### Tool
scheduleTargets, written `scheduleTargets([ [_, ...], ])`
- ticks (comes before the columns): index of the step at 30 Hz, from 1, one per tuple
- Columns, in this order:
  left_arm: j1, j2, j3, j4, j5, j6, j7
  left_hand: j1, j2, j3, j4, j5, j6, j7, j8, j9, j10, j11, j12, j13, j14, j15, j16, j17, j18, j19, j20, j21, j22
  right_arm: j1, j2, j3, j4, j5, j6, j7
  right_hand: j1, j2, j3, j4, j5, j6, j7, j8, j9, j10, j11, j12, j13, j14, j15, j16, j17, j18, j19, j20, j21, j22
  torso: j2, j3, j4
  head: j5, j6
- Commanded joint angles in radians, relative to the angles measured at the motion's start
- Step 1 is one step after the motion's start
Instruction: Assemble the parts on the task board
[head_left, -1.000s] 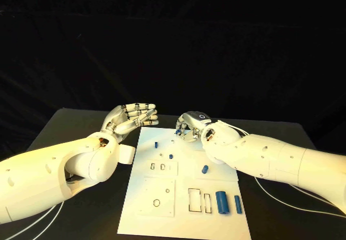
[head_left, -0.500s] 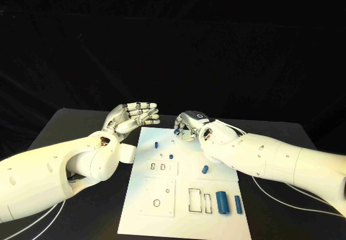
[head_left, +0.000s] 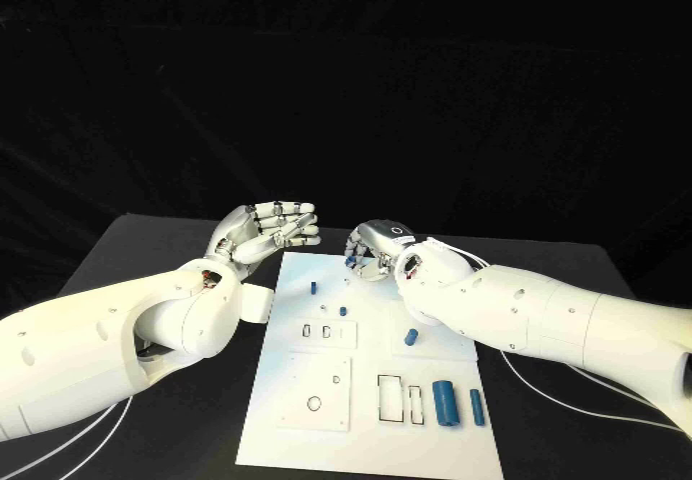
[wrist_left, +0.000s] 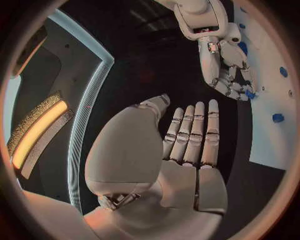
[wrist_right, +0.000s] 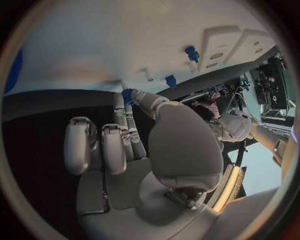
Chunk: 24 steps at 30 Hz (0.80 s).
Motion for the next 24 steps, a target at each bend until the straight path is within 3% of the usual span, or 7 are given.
scheduleTargets([
  [1,0.003,0.001,0.001,0.001,-0.005,0.015,0.005,0.001,-0.011,0.006,-0.001,-0.005,-0.006,0.047,-0.003,-0.001,0.0,0.004,-0.003,-0.001,-0.007,0.002,-0.007,0.002,0.012,-0.004,0.004,0.004,-0.001,-0.007,-0.002,-0.004,-0.001,-0.004,0.04,0.001,-0.009,-0.001,0.0,-0.002,-0.004,-0.007,0.0,0.006,-0.001,-0.007,-0.001,0.0,0.001,0.059,0.002,0.005,0.007,-0.004,-0.006,0.0,-0.004,-0.002,-0.001,0.0001,-0.0024,0.002,0.0],
  [24,0.004,-0.001,0.001,-0.004,-0.005,0.016,0.003,0.0,-0.012,0.009,-0.004,-0.006,-0.007,0.048,-0.004,-0.001,-0.001,0.005,-0.006,-0.001,-0.01,0.003,-0.008,0.003,0.012,-0.005,0.004,0.004,-0.002,-0.011,-0.021,-0.004,0.014,-0.012,0.013,-0.007,-0.017,-0.012,-0.002,-0.001,-0.004,-0.012,0.002,0.004,0.005,-0.011,0.001,0.002,0.001,0.058,0.005,0.005,0.006,-0.004,-0.008,0.002,-0.005,-0.002,0.0,0.0009,-0.0018,0.004,0.004],
])
